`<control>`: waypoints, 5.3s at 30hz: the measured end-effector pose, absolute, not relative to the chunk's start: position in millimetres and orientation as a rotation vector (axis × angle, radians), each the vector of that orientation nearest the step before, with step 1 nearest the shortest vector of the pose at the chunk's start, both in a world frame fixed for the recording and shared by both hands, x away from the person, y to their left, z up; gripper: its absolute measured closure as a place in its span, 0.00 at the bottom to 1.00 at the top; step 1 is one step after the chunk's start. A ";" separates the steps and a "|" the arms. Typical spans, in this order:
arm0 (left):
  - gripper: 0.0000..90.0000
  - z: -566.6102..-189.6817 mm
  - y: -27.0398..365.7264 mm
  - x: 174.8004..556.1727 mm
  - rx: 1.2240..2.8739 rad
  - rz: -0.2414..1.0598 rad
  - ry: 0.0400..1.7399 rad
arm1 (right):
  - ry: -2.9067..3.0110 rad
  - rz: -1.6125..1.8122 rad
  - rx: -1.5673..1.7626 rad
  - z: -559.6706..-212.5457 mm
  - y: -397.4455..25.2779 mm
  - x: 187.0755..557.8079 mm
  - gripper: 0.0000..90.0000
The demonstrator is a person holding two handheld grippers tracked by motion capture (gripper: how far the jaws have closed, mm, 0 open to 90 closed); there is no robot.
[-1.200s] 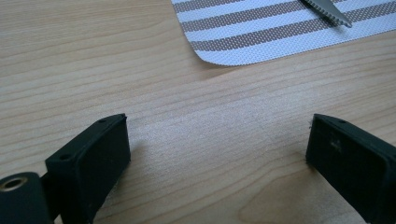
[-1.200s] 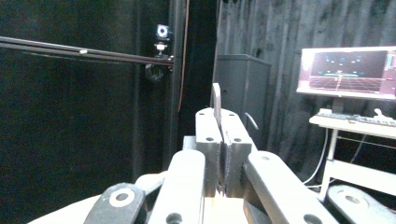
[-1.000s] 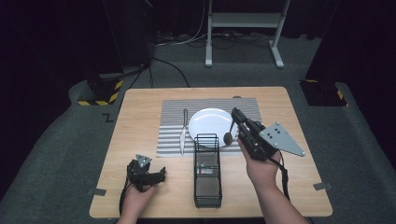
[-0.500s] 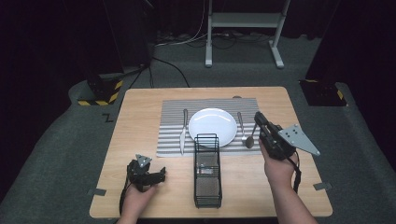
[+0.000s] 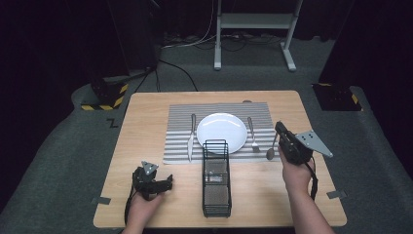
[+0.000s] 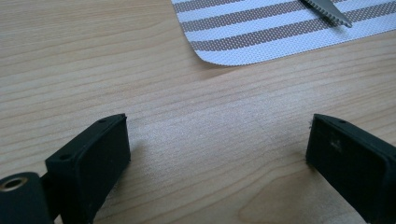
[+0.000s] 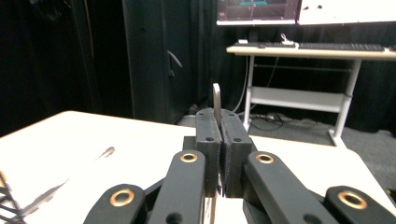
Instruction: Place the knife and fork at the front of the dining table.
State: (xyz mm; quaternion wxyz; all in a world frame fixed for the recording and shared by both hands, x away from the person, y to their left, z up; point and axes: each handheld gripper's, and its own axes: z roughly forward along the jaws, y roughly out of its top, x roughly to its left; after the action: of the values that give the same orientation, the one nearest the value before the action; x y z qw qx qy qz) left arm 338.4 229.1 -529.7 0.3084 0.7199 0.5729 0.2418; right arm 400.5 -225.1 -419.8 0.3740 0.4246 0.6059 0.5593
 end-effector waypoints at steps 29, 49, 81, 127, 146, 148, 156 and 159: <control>0.07 -529.7 229.1 338.4 1.902 0.639 1.516 | 1.611 1.375 1.228 -442.6 -222.6 472.0 0.97; 0.09 -529.7 228.6 337.4 1.886 0.647 1.528 | 1.671 1.308 1.395 -477.3 -213.1 548.7 0.96; 0.10 -529.6 228.5 337.2 1.881 0.652 1.533 | 1.792 1.295 1.478 -495.8 -222.4 558.7 0.93; 0.10 -529.6 228.7 337.1 1.882 0.650 1.531 | 1.873 1.108 1.547 -509.3 -225.8 569.6 0.80; 0.10 -529.5 228.7 337.2 1.883 0.650 1.530 | 1.892 1.059 1.406 -489.9 -221.9 517.0 0.43; 0.10 -529.5 228.7 337.2 1.883 0.650 1.530 | 1.904 1.007 1.382 -491.8 -224.2 510.0 0.58; 0.10 -529.5 229.0 337.3 1.886 0.649 1.526 | 1.984 0.836 1.439 -516.6 -230.6 518.8 0.83; 0.10 -529.5 229.1 337.3 1.887 0.649 1.526 | 1.992 0.839 1.429 -518.1 -227.5 520.9 0.83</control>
State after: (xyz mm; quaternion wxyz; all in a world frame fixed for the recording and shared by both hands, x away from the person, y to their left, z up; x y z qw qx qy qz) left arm 337.3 229.1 -529.5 0.3099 0.7143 0.5775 0.2455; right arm 520.9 -227.5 -518.1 0.2718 0.5308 0.7398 0.3117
